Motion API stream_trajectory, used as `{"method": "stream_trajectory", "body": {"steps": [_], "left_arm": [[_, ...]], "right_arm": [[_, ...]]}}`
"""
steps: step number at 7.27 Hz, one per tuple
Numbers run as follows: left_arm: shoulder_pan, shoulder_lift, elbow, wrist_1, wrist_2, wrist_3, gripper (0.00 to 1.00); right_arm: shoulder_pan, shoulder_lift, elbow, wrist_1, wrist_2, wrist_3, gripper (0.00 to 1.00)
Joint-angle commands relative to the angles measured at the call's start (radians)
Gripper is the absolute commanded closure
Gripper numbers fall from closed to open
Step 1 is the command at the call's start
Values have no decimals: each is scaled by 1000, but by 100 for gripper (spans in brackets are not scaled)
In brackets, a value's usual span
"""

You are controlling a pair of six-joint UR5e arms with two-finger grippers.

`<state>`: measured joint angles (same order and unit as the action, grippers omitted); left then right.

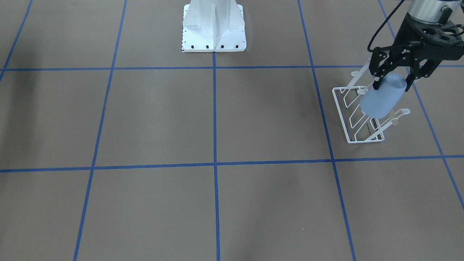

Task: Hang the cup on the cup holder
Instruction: 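Lower the cup with the left gripper onto a rack peg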

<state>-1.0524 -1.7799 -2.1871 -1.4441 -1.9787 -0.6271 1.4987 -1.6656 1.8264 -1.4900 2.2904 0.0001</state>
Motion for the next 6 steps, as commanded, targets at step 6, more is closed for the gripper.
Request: {"method": "stream_trajectory", "body": {"steps": [6], "left_arm": [[55,25,44,-24,53,-12,100]], "right_arm": [[0,0,-1,2,3,1,0]]}}
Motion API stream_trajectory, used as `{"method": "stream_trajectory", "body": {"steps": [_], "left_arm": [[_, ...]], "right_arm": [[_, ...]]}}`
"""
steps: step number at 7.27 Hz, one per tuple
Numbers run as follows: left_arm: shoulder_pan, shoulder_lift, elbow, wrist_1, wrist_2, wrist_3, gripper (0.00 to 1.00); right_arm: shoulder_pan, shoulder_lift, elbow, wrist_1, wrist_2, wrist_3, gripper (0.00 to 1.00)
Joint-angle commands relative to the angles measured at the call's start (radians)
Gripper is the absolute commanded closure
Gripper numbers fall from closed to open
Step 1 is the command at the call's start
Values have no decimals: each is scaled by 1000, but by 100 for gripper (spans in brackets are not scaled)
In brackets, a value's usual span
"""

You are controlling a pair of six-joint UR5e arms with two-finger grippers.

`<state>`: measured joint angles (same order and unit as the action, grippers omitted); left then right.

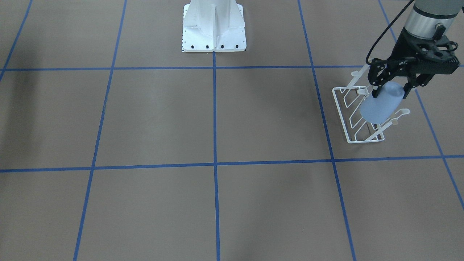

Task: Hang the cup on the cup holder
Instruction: 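Lower the cup with the left gripper onto a rack peg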

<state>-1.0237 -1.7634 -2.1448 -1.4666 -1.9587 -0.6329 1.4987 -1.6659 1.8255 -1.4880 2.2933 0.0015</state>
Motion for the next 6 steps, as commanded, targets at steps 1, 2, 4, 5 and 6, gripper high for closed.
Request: {"method": "stream_trajectory", "body": {"steps": [1,2,4,5,6], "left_arm": [[33,22,2,-21,40,-7,100],[34,35,12,-46,40,-8,100],[48,35,63,-112,40,-25,100],[54,36,89,-150,40,-31,100],[62,36,104,-158,40,-31,100]], "right_arm": [[0,0,-2,0,0,0,0],[0,0,-2,0,0,0,0],[0,-2,-2,0,0,0,0],[0,-2,-3,0,0,0,0],[0,-3,-3,2,-2,2,0]]}}
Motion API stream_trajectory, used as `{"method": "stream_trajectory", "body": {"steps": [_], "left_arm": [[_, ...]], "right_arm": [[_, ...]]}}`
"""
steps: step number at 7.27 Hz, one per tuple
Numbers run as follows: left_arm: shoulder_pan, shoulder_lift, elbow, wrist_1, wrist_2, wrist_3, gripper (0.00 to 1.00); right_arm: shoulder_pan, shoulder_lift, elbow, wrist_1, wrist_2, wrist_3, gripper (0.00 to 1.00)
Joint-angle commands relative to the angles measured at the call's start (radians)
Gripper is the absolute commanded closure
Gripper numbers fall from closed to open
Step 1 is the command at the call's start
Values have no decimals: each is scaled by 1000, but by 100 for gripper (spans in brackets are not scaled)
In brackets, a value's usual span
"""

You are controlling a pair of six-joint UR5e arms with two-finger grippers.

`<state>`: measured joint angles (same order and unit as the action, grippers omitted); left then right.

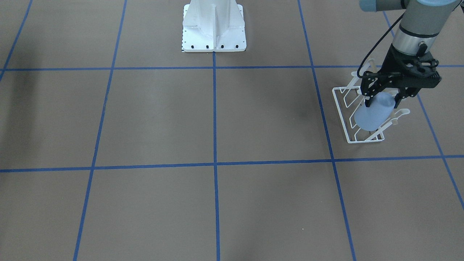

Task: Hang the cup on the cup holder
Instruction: 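Lower the cup with the left gripper onto a rack peg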

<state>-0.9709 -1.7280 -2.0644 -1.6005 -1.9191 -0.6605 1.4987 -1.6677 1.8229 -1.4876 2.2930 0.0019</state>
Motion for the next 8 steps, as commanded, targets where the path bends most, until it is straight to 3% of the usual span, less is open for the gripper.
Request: {"method": "stream_trajectory", "body": {"steps": [1,7,8], "left_arm": [[18,1,47,-24,2,-2,100],[77,42,73,-79,2,-36,100],[78,42,78,-79,2,-34,66]], "right_arm": [[0,-1,-1,1,-1,0,0],[0,-1,-1,0,-1,1,0],[0,-1,-1,1,0,1,0]]}}
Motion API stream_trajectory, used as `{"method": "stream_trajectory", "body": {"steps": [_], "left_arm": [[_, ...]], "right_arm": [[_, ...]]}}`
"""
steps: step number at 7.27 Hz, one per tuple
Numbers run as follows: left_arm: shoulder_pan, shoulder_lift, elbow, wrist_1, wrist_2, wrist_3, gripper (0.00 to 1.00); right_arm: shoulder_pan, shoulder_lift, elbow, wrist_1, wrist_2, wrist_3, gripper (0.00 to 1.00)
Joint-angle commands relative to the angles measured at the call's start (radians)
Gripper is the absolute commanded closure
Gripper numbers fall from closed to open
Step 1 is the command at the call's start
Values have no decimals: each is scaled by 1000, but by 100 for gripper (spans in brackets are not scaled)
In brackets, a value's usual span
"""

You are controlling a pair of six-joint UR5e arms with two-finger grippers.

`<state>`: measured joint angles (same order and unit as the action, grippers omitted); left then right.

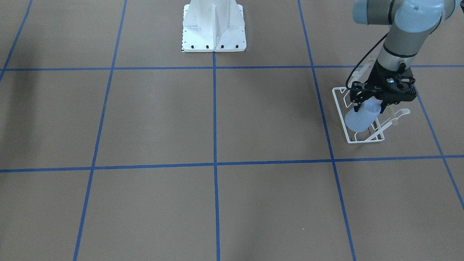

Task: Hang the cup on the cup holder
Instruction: 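Lower the cup with the left gripper onto a rack peg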

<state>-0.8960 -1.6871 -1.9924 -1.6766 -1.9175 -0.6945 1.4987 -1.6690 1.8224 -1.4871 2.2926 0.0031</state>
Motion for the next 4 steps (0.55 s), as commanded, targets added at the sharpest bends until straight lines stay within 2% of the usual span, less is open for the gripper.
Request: {"method": "stream_trajectory", "body": {"steps": [1,2,4], "left_arm": [[3,0,10,-3,0,3,29],[2,0,9,-3,8,3,3],[0,-6,3,-2,29,6,2]], "right_arm": [[0,0,0,-1,1,0,0],[0,0,0,-1,1,0,0],[0,0,-2,-2,4,0,0]]}}
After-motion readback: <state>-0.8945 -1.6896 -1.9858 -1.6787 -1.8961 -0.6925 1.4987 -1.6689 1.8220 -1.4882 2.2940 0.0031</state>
